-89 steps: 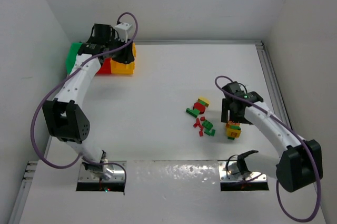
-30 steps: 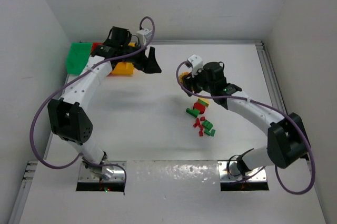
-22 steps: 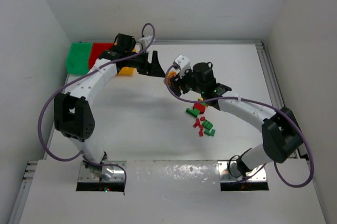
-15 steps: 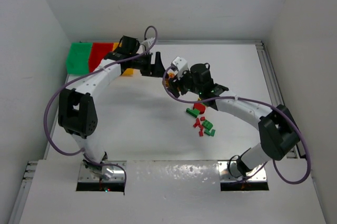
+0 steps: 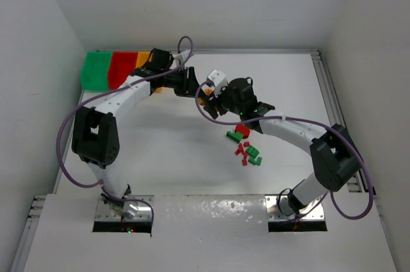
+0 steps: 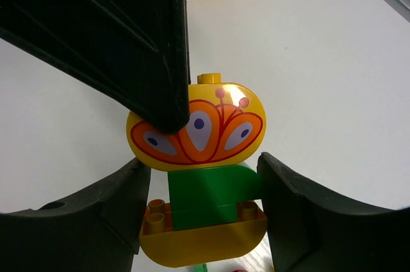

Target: Sort the legos into containers by color

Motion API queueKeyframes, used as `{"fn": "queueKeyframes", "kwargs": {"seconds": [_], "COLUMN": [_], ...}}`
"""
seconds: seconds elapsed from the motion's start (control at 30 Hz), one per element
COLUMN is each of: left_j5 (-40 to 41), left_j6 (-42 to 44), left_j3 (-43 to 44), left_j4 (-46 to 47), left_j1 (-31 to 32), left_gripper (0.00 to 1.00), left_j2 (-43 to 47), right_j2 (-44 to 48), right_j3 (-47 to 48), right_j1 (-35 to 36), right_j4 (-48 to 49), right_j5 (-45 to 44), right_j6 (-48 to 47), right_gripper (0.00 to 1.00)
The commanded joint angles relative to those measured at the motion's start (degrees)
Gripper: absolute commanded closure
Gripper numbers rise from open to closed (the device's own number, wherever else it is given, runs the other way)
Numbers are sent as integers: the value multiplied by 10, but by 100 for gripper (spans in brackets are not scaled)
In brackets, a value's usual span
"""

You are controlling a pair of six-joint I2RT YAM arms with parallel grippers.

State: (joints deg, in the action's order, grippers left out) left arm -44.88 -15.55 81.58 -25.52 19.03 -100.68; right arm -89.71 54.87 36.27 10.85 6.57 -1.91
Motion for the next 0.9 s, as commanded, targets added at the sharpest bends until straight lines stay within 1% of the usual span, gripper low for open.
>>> {"fn": "queueKeyframes", "kwargs": {"seconds": [0.0,0.03,0.07,0.1,0.13,0.27,0.37,0.4,0.57,0.73,0.87], "left_j5": [-27,-38,-44,-56,-61,-64,-30,-9,13,4,7], "left_j6": [-11,-24,-31,-38,-51,-56,-14,14,51,65,67], "left_j3": [2,-2,-6,-10,-16,-20,1,17,45,46,53], "left_j4": [24,33,40,45,50,57,22,9,-35,-42,-41], "left_j1": [4,5,5,4,4,4,-1,-11,-63,-75,-76], "left_gripper": [78,85,87,95,100,100,100,100,100,100,100], "left_j2": [-5,-7,-7,-7,-8,-12,-19,-22,-43,-40,-40], "right_j2": [9,9,8,7,4,2,3,3,14,19,20], "right_j3": [7,7,8,8,9,9,-3,-10,-70,-101,-107], "right_j1": [4,4,4,4,4,5,5,5,5,4,4], "right_j4": [65,68,70,71,73,75,61,57,44,37,36], "right_j5": [-10,-12,-13,-13,-13,-12,-17,-18,-28,-22,-31], "right_j6": [7,7,7,8,9,14,12,11,8,15,15], "right_gripper": [100,100,100,100,100,100,100,100,100,100,100]}}
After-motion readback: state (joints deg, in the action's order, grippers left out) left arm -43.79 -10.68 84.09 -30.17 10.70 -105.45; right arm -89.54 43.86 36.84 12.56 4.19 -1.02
